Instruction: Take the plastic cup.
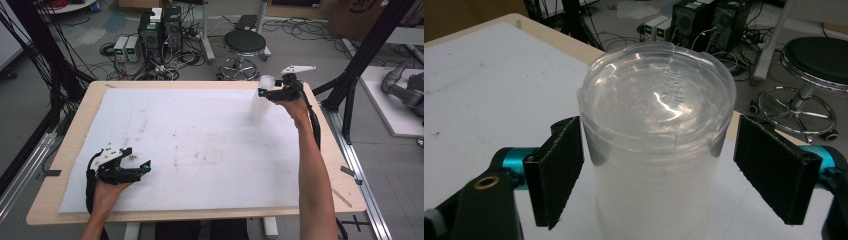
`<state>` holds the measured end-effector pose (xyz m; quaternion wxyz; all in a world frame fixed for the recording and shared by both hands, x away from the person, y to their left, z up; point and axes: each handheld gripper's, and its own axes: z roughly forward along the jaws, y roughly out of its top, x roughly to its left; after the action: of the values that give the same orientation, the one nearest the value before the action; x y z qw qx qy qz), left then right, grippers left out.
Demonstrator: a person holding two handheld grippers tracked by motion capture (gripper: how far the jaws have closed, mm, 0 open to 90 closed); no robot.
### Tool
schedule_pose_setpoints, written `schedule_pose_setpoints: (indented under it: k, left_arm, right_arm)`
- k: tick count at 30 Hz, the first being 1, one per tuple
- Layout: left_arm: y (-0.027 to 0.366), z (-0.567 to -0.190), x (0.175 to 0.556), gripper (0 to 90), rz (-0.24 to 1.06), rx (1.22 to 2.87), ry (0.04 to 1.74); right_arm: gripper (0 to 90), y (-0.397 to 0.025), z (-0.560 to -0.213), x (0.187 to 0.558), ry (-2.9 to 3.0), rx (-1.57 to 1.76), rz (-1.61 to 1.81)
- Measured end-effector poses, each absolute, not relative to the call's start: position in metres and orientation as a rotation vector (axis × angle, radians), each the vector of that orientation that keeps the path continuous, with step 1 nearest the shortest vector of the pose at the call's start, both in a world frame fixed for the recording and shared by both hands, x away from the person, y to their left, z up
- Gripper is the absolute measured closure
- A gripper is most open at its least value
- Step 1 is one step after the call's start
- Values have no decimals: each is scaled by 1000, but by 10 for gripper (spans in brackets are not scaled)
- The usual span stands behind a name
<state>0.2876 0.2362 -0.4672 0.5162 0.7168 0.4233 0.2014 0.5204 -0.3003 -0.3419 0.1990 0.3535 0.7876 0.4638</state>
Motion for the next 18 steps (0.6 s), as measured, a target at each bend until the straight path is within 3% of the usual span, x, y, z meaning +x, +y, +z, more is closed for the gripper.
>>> schedule_pose_setpoints:
  k: [8, 18]
  left_arm:
    - [236, -467, 288, 86, 484, 1720, 1018]
    - [237, -467, 288, 86, 484, 1720, 1019]
  right_arm:
    - [199, -298, -344, 521, 2204, 996, 1300]
    - [287, -296, -345, 521, 2203, 996, 1290]
